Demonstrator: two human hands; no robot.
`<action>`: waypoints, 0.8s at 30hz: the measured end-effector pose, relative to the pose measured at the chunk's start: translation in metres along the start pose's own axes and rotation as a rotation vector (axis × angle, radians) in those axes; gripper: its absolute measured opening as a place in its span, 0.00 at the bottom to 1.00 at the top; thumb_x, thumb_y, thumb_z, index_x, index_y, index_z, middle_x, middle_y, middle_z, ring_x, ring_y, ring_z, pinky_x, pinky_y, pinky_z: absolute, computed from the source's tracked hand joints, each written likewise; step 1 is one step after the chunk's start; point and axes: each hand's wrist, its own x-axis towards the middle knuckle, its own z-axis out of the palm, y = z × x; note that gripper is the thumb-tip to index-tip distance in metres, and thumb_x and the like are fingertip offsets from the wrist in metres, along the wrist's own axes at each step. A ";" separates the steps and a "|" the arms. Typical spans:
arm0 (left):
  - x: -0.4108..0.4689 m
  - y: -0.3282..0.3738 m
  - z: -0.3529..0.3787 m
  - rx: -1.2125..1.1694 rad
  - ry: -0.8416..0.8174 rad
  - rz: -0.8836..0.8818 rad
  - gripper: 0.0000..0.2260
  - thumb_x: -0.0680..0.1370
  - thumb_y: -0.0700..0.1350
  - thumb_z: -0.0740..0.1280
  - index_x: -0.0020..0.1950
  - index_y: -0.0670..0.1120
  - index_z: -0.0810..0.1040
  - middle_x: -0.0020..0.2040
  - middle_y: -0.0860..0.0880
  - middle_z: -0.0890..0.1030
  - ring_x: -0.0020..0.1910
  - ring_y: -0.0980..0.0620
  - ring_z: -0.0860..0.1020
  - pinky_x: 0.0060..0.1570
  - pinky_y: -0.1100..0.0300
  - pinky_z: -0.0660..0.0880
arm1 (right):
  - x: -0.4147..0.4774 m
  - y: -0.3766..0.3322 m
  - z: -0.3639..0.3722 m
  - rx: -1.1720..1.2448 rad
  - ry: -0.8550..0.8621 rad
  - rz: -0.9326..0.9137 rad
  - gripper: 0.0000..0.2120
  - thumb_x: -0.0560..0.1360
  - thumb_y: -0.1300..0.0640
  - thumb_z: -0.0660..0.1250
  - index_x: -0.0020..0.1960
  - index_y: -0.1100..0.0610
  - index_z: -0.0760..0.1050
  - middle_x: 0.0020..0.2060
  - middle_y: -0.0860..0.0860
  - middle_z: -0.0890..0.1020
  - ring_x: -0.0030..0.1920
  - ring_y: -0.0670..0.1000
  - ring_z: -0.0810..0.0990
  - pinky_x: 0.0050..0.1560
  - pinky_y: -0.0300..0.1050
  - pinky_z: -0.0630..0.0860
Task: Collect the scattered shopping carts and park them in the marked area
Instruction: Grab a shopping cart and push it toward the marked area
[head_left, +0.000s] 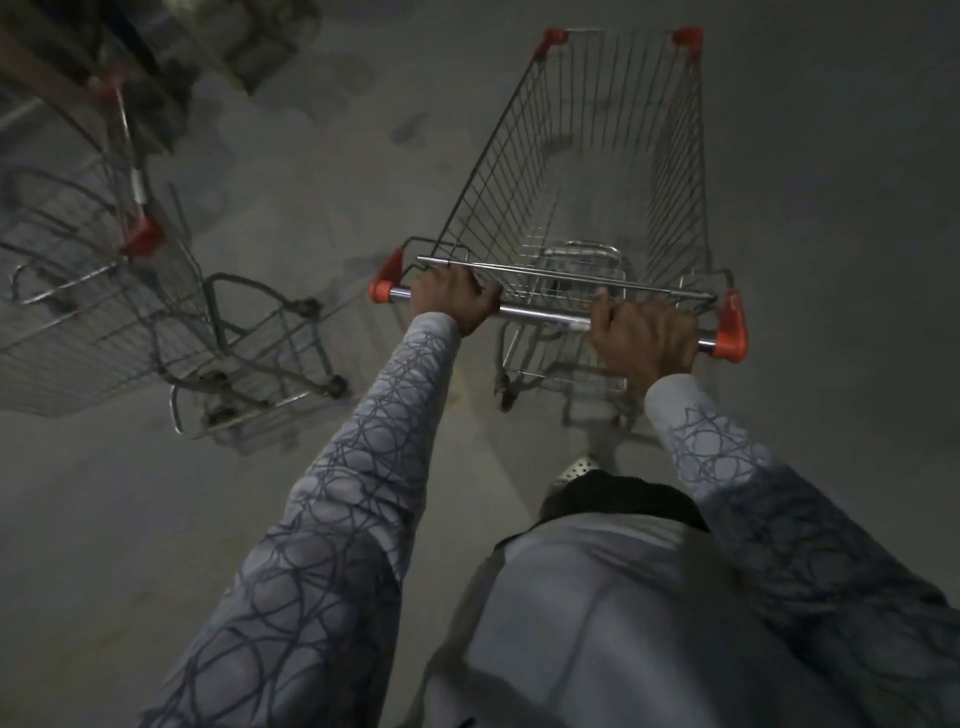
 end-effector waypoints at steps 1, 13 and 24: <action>0.012 0.000 -0.002 0.002 -0.002 0.015 0.25 0.78 0.61 0.54 0.47 0.42 0.82 0.49 0.39 0.83 0.48 0.39 0.80 0.40 0.53 0.63 | 0.009 -0.001 0.000 0.004 0.004 0.018 0.30 0.83 0.44 0.52 0.35 0.60 0.82 0.32 0.61 0.82 0.35 0.60 0.81 0.38 0.46 0.62; 0.124 -0.004 -0.006 -0.075 0.094 0.208 0.24 0.80 0.59 0.54 0.45 0.43 0.83 0.45 0.40 0.83 0.44 0.39 0.80 0.39 0.53 0.63 | 0.093 -0.016 0.007 0.006 0.042 0.218 0.30 0.83 0.43 0.51 0.39 0.61 0.82 0.38 0.61 0.84 0.40 0.62 0.83 0.42 0.49 0.71; 0.232 -0.013 -0.006 -0.122 0.131 0.457 0.24 0.79 0.59 0.54 0.41 0.44 0.82 0.40 0.41 0.82 0.40 0.39 0.80 0.38 0.54 0.64 | 0.143 -0.049 0.036 -0.213 0.267 0.512 0.23 0.78 0.48 0.64 0.27 0.57 0.78 0.24 0.56 0.79 0.25 0.58 0.78 0.29 0.42 0.67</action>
